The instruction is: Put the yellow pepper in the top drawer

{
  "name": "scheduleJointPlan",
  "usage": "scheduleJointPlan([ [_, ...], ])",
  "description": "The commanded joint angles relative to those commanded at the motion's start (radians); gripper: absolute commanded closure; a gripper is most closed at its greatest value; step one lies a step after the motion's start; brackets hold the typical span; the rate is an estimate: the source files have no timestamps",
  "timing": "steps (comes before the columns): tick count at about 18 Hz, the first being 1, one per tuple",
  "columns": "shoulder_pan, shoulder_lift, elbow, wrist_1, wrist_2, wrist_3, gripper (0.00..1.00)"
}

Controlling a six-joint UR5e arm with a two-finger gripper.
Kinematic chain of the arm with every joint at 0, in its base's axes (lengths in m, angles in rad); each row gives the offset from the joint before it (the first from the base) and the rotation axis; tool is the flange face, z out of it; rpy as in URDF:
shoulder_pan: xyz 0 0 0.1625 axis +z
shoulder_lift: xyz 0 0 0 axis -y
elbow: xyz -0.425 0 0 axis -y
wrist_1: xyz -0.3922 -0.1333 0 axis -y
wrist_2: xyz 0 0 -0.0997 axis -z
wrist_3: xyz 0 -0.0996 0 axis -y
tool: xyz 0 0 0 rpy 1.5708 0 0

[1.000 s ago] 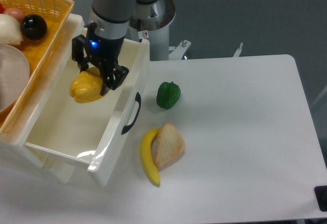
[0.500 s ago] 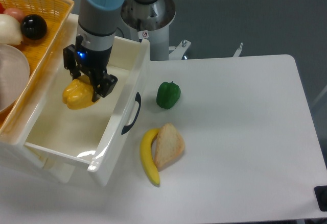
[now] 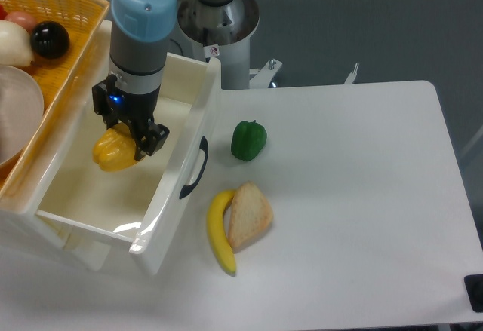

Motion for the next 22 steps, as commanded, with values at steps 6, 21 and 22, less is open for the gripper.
scheduleJointPlan([
  [6, -0.018, -0.006, -0.015, 0.026, 0.029, 0.0, 0.66],
  [21, -0.022, -0.008, -0.02, 0.078, 0.062, 0.003, 0.17],
  [22, -0.022, -0.003, -0.017, 0.077, 0.062, 0.003, 0.17],
])
